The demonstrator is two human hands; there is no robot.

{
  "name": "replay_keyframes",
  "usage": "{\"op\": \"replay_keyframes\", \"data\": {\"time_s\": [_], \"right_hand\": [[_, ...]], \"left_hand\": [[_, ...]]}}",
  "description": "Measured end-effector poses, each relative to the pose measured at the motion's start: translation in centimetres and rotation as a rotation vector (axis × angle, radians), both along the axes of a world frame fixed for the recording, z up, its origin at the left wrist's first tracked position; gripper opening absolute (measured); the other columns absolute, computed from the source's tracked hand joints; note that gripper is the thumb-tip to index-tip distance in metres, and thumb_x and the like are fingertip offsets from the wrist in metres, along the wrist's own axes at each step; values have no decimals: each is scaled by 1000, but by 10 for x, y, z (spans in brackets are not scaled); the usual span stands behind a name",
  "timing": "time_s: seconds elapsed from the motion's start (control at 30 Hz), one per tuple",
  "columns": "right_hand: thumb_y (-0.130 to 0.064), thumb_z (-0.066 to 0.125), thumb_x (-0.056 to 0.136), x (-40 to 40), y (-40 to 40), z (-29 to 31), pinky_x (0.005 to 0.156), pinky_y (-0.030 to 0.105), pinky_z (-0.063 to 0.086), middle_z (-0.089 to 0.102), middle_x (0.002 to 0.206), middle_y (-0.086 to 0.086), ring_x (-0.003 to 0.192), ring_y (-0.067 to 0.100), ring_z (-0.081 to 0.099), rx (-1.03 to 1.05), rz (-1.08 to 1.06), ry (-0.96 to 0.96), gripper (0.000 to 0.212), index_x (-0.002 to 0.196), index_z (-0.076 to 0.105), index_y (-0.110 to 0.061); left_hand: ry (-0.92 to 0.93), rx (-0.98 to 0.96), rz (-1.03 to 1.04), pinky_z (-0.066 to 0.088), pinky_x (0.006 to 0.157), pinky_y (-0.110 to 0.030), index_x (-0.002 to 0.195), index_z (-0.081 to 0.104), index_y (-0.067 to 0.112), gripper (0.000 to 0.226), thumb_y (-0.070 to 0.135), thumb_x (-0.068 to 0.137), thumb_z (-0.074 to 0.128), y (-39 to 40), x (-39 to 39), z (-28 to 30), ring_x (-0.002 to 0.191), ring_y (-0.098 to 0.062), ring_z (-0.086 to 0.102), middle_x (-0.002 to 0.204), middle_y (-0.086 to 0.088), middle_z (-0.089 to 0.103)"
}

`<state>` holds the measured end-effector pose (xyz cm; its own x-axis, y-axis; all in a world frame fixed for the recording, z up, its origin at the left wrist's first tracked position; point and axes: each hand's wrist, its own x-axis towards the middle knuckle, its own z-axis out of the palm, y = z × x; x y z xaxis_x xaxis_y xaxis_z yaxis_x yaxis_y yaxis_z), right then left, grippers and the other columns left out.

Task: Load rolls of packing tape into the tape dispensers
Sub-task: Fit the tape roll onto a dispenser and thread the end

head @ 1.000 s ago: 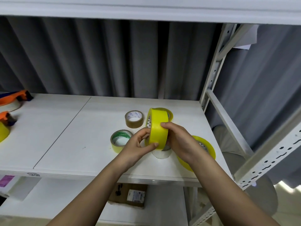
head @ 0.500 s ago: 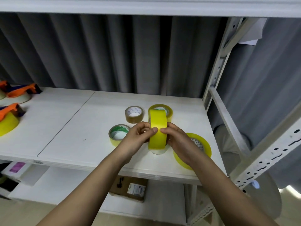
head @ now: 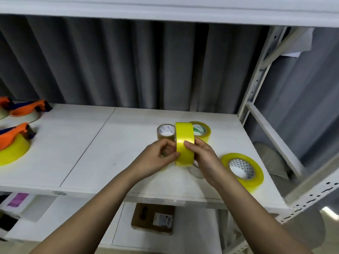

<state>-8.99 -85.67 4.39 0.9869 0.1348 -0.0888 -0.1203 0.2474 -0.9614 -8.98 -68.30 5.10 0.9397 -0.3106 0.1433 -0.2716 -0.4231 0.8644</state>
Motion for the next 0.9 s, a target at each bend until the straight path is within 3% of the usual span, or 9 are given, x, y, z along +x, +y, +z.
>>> {"op": "replay_keyframes", "data": {"time_s": [0.07,0.17,0.27,0.37,0.47,0.67,0.77,0.9], "right_hand": [[-22,68,83,5,68,4,92,42,44,69,100,10,95,24,63,-11,-46,-18,23,102,67,-10],[-28,69,76,5,96,12,91,38,44,67,103,10,96,25,60,-45,-54,-37,42,110,64,-3],[-15,61,89,6,89,12,79,27,48,68,99,6,90,19,62,-37,-82,-30,18,105,65,-10],[-12,57,91,10,93,7,73,23,49,69,94,2,83,15,64,-38,-83,-12,14,102,65,-15],[-15,58,91,14,126,13,73,28,46,70,85,-2,79,15,63,-73,-76,10,10,93,67,-17],[-33,65,85,24,160,12,81,31,48,70,93,-2,88,17,64,-120,-18,27,20,99,68,-18],[-19,60,91,27,175,10,69,26,47,69,82,-2,76,15,62,-57,44,24,6,91,66,-17],[-16,58,91,28,203,15,67,26,46,66,83,2,73,16,60,-56,81,7,8,97,64,-14]], "left_hand": [[-85,165,13,52,82,-32,99,62,27,12,24,88,61,81,16,2,89,-11,63,98,5,67],[-317,648,123,47,75,-28,110,58,22,20,26,90,53,126,33,6,91,-15,61,107,6,63],[-445,874,174,45,83,-31,119,52,17,29,31,93,46,123,46,6,100,-22,59,114,0,60],[-484,1047,206,42,79,-32,117,51,14,31,32,94,41,128,59,2,97,-25,59,111,-3,61],[-483,1114,242,36,71,-30,115,50,12,31,32,94,40,155,67,-1,93,-26,60,108,-5,62],[-416,1109,278,41,77,-32,115,50,11,33,35,94,41,180,64,-15,96,-27,62,110,-5,62],[-397,1108,308,42,78,-32,116,50,11,34,36,94,41,192,56,-19,97,-27,62,111,-6,62],[-390,1109,345,41,77,-31,118,50,12,35,36,94,41,216,48,-15,98,-27,62,112,-6,62]]}}
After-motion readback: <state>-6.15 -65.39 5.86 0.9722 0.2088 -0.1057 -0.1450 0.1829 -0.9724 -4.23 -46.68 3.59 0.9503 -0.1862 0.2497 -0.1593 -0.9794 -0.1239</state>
